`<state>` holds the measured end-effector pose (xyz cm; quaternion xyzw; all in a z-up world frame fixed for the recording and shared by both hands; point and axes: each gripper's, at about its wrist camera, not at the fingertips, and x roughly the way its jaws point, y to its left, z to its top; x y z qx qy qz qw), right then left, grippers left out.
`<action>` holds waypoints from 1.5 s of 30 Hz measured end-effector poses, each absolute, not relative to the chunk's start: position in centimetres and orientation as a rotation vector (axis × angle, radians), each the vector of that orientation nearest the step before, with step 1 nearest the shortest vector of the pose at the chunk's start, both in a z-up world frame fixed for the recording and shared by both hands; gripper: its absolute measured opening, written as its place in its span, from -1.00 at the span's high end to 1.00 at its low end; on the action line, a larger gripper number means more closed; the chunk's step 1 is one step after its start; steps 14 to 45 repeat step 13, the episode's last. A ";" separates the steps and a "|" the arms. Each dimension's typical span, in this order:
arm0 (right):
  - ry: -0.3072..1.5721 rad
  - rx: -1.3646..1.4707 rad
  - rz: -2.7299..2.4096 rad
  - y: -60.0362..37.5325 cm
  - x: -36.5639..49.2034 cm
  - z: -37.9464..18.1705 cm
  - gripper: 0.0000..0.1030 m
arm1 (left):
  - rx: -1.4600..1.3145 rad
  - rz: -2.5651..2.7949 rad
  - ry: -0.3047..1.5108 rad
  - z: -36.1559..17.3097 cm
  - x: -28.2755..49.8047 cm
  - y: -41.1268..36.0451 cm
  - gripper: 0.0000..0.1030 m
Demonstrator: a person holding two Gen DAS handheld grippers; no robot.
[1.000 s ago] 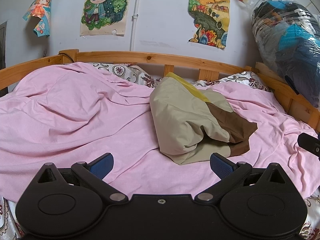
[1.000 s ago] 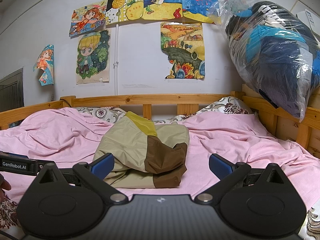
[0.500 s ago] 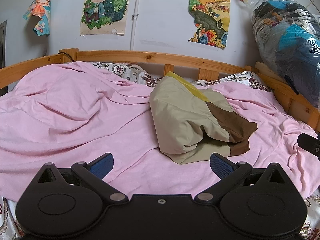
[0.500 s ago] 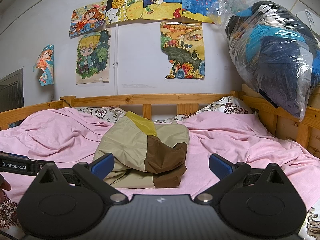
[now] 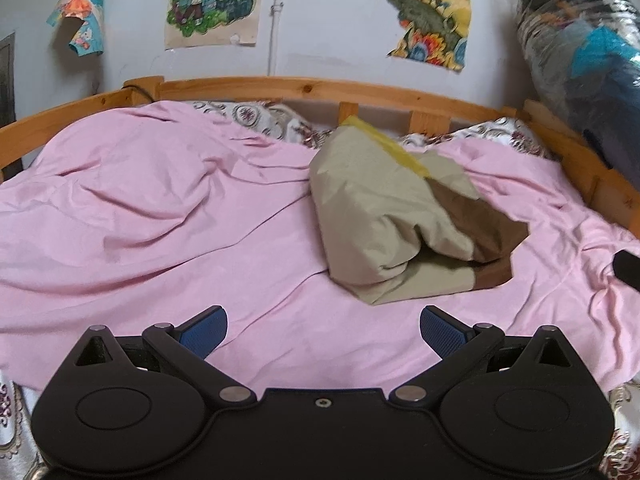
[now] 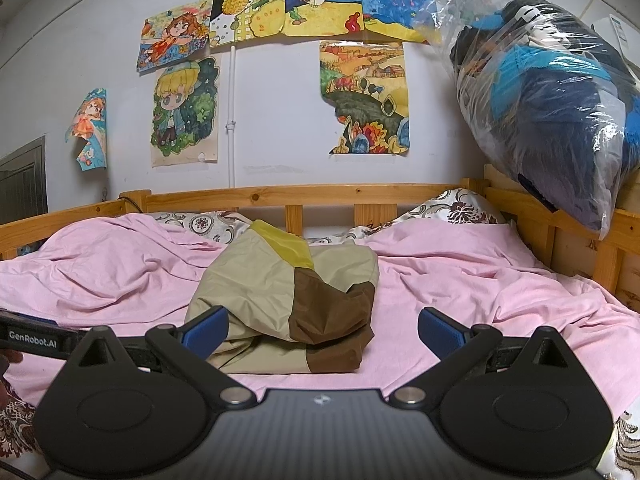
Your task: Fold large clothes
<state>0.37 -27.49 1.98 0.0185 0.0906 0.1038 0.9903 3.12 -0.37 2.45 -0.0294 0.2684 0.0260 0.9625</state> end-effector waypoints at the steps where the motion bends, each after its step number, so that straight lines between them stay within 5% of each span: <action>1: 0.182 0.037 0.208 -27.5 0.3 1.9 -0.99 | -0.056 0.059 0.546 2.4 3.1 -0.4 -0.99; 45: 0.189 0.036 0.205 -27.1 0.4 1.6 -0.99 | -0.066 0.049 0.565 2.5 3.5 0.2 -0.99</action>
